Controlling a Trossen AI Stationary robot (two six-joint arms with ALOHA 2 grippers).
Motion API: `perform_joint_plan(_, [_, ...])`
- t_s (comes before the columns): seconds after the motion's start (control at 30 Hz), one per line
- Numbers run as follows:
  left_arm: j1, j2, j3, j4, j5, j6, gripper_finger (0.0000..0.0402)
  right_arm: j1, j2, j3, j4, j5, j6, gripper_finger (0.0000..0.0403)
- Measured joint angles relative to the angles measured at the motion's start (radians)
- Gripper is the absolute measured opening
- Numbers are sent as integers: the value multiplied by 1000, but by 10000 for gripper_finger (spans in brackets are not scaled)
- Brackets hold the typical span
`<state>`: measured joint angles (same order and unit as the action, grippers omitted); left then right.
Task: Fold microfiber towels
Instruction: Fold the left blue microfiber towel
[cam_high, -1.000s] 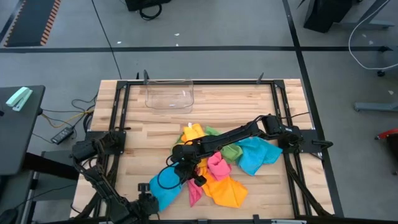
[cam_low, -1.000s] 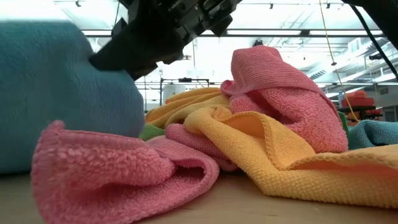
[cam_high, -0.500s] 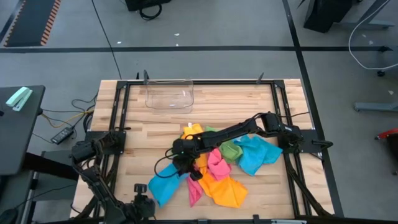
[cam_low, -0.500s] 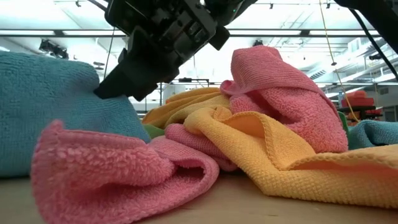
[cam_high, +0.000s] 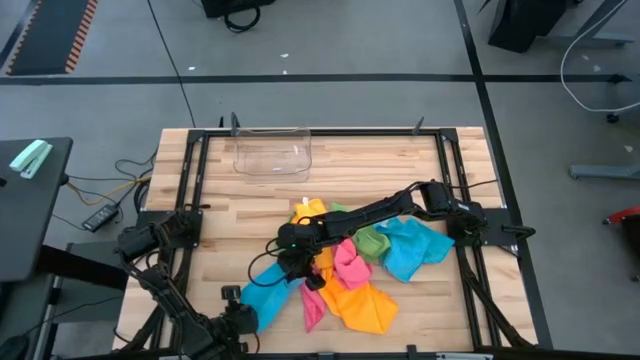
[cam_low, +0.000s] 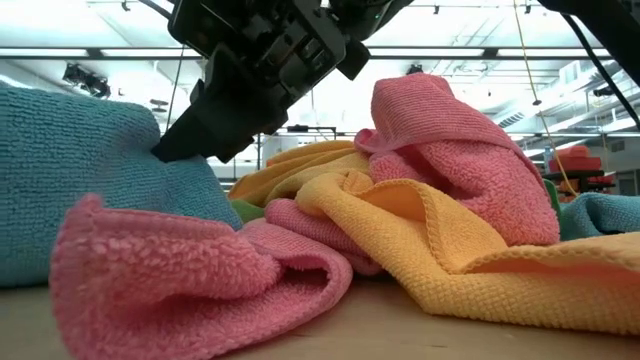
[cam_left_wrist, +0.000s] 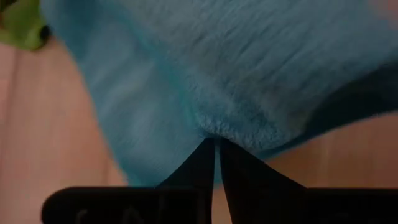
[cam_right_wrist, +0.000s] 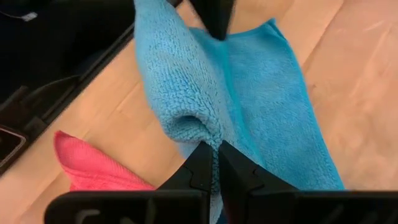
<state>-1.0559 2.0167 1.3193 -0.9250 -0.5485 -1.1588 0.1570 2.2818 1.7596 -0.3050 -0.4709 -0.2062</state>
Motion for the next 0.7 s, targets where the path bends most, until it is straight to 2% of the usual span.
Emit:
perform_joint_plan(0.13, [-1, 0, -9, 71, -17, 23, 37, 3, 0, 0, 1, 28, 0, 26])
perform_joint_plan(0.4, [-29, -1, -10, 97, -87, 23, 29, 4, 0, 0, 0, 73, 15, 26])
perform_joint_plan(0.53, [-45, -1, -10, 166, -127, 92, 23, 5, 0, 0, 1, 130, 16, 26])
perform_joint_plan(0.6, [-45, -3, -9, 162, -100, 124, 23, 5, 0, 0, 8, 139, 13, 26])
perform_joint_plan(0.7, [-44, -19, 34, 33, -3, 147, 23, 9, 0, 0, 43, 142, 8, 26])
